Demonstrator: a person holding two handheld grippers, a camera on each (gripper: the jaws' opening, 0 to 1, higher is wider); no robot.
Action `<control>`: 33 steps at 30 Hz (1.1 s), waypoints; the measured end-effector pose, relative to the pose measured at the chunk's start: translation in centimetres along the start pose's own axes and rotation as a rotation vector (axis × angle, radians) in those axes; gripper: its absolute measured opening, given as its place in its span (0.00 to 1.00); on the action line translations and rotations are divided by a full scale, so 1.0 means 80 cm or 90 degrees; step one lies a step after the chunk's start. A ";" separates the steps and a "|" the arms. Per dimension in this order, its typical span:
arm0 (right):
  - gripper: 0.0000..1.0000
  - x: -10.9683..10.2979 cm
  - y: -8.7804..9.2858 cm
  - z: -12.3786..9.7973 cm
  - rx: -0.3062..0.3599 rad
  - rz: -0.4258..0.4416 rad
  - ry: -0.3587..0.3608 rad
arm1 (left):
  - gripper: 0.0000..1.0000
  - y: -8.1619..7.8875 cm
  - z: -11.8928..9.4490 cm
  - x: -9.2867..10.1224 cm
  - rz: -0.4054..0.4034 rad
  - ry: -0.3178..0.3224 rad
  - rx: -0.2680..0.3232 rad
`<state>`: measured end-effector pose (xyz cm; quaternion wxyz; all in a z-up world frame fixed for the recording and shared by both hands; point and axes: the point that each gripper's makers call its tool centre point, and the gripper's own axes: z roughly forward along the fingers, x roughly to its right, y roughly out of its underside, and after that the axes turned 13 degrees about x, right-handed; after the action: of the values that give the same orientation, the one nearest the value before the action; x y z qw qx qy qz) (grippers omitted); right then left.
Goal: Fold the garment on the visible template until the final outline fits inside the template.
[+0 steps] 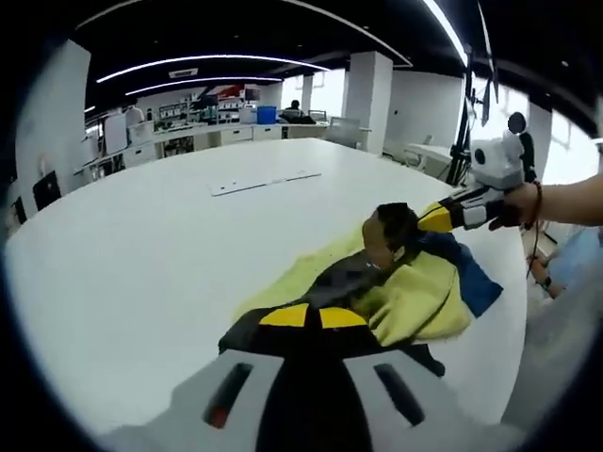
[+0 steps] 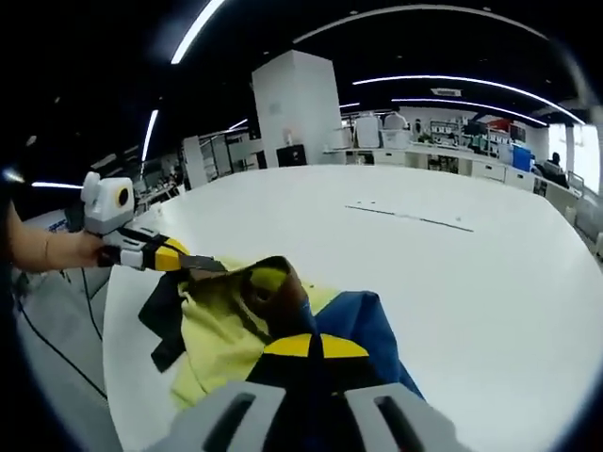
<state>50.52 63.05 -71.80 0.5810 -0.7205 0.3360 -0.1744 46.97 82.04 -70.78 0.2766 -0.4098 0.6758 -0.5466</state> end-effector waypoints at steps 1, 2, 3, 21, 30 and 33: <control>0.00 -0.001 -0.008 -0.001 0.009 0.002 0.001 | 0.00 -0.006 -0.002 -0.002 -0.003 -0.002 0.005; 0.00 -0.001 -0.014 -0.002 0.014 0.003 0.002 | 0.00 -0.016 -0.005 -0.004 -0.015 -0.007 0.014; 0.00 -0.002 -0.020 -0.002 0.022 0.002 0.001 | 0.00 -0.026 -0.007 -0.004 -0.024 -0.008 0.027; 0.00 0.029 -0.157 0.024 0.137 -0.041 0.037 | 0.00 -0.122 0.014 -0.045 -0.073 -0.072 0.114; 0.00 0.059 -0.185 0.065 0.150 -0.026 0.077 | 0.00 -0.126 0.049 -0.080 -0.105 -0.129 0.123; 0.00 0.066 -0.188 0.076 0.152 -0.018 0.081 | 0.00 -0.121 0.061 -0.090 -0.103 -0.141 0.121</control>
<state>62.45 65.30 -59.84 0.6374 -0.6387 0.3387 -0.2667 57.11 85.06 -63.18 0.3423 -0.4927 0.5509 -0.5801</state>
